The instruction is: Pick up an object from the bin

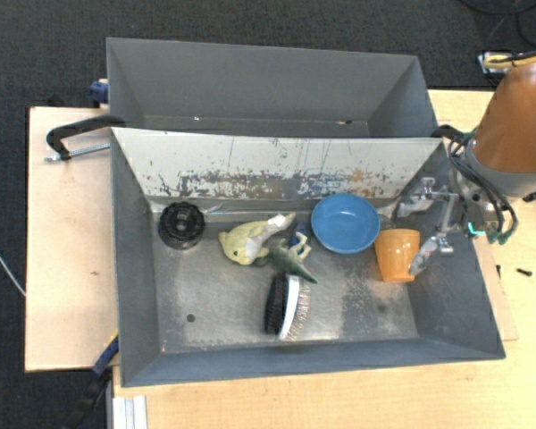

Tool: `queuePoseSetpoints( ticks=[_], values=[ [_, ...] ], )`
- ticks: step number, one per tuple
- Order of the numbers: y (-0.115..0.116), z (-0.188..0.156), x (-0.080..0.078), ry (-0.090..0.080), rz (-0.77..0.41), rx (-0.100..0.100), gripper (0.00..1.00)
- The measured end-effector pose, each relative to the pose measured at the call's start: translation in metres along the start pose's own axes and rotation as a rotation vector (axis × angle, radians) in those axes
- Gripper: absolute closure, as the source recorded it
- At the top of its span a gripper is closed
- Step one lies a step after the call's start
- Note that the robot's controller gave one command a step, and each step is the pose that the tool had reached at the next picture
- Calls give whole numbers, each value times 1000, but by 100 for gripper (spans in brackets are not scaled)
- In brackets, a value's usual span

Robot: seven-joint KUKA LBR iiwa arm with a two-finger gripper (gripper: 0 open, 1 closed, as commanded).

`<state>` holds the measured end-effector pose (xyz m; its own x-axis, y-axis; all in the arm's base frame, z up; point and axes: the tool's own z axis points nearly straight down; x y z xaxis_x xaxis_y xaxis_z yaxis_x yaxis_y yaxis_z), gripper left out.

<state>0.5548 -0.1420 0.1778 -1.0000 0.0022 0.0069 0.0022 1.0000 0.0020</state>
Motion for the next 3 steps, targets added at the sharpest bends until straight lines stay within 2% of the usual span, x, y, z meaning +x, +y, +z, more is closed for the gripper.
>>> queuePoseSetpoints(
  ticks=[1, 2, 3],
  values=[
    [111, 97, -36, -12, 212, 1, 0],
    [109, 76, -31, -14, 351, -1, 0],
    [128, 75, -19, -6, 541, -2, 0]
  ],
)
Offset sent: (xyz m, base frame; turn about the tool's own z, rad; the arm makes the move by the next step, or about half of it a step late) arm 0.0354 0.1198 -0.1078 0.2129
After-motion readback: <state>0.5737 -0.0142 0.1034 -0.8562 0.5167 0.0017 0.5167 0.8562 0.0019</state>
